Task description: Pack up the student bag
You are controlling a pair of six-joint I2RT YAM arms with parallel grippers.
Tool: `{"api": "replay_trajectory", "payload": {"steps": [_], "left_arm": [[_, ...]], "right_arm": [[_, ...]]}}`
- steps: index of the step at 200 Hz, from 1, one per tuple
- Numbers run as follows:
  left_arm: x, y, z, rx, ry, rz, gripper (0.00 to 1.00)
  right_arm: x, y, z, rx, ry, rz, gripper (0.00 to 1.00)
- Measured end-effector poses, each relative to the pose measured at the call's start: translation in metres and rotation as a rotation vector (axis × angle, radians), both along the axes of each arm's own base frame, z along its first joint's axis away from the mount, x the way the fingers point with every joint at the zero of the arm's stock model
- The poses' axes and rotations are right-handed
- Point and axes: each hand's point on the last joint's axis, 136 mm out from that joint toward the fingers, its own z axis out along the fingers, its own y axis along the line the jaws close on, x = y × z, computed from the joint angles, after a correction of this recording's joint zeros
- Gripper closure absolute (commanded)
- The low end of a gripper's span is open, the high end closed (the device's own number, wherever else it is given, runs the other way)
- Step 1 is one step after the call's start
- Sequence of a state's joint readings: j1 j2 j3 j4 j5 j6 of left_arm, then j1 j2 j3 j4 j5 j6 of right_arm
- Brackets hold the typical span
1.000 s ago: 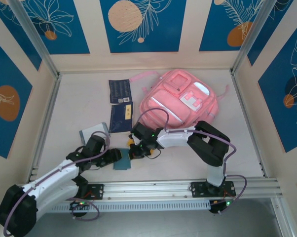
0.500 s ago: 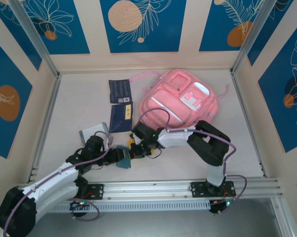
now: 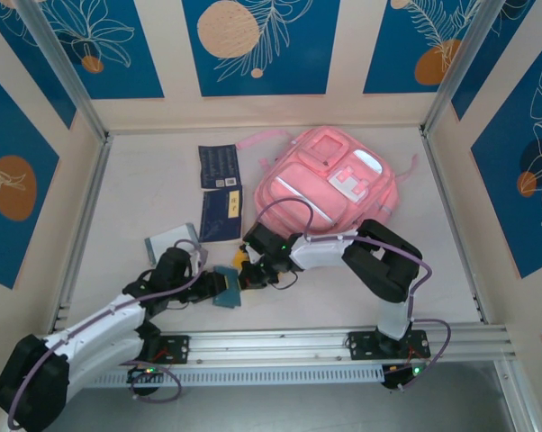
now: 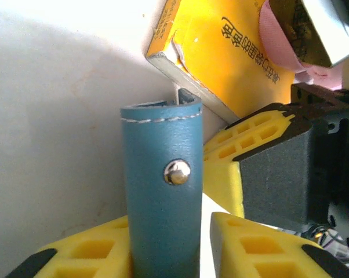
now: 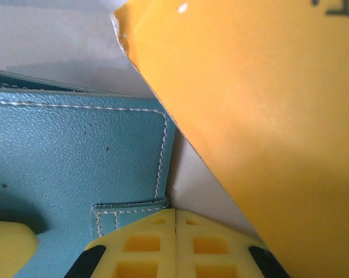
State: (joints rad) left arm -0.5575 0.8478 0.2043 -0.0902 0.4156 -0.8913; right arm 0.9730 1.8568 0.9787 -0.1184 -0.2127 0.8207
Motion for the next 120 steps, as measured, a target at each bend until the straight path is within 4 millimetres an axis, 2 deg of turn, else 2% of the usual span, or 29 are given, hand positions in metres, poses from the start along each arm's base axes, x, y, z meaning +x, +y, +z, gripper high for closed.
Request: {"api": "replay_trajectory", "payload": {"steps": [25,70,89,102,120], "left_arm": [[-0.002,0.001,-0.007,0.018,0.030,-0.005,0.65],[-0.004,-0.001,-0.014,0.023,0.061,-0.016,0.78],[-0.002,-0.004,-0.009,0.016,0.053,-0.021,0.85],[0.000,-0.003,-0.002,0.021,0.041,-0.018,0.90],[0.006,0.002,0.020,0.037,-0.007,0.008,0.91]], "right_arm": [[0.000,0.002,-0.001,0.015,0.015,-0.008,1.00],[0.000,0.003,0.000,0.025,0.021,-0.013,1.00],[0.000,0.002,-0.001,0.021,0.019,-0.014,1.00],[0.002,0.000,0.000,0.009,0.005,-0.016,0.97],[0.004,-0.011,0.005,-0.036,-0.033,-0.019,0.90]]}}
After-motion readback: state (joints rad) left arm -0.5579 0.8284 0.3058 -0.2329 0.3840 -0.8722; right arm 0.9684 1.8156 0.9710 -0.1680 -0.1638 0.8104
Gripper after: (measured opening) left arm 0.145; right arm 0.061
